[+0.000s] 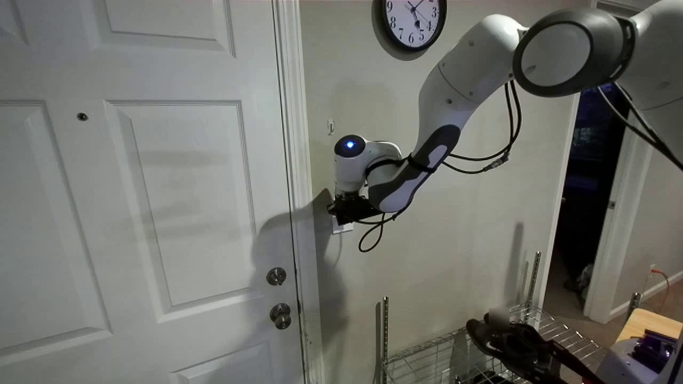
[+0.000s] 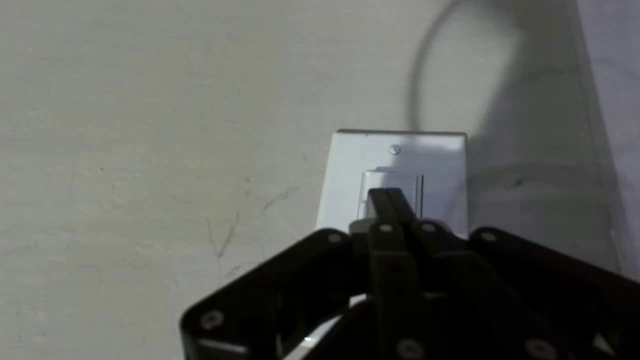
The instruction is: Turn on the light switch.
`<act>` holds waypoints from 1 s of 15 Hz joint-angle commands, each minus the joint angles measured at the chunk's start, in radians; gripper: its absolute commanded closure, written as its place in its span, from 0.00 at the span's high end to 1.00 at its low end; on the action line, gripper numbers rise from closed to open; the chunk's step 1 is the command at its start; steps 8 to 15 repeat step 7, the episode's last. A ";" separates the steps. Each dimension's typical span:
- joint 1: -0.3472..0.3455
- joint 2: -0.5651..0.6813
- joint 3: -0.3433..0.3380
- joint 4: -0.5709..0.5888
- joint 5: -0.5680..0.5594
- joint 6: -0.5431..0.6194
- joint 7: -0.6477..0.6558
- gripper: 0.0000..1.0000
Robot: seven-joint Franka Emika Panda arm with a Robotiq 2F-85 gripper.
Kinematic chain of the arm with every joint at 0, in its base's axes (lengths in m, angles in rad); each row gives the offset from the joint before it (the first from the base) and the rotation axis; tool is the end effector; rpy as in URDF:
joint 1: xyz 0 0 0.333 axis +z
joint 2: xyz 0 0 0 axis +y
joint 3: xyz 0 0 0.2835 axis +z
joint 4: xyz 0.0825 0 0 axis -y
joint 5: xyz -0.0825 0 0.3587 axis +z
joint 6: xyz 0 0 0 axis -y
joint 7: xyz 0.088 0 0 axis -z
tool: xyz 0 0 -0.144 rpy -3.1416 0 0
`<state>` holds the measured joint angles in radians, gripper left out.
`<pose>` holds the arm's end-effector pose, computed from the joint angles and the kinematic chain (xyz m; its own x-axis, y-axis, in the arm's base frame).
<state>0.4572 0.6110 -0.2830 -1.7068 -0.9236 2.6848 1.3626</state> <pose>0.6647 0.1482 0.2395 0.7206 -0.1842 0.6685 -0.3708 -0.9170 0.1470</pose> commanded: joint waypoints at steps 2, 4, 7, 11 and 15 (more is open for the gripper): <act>-0.112 -0.051 0.129 -0.031 0.042 -0.068 -0.087 0.00; -0.146 -0.049 0.164 -0.028 0.062 -0.078 -0.103 0.00; -0.173 -0.046 0.190 -0.027 0.096 -0.068 -0.125 0.00; -0.173 -0.046 0.190 -0.027 0.096 -0.068 -0.125 0.00; -0.173 -0.046 0.190 -0.027 0.096 -0.068 -0.125 0.00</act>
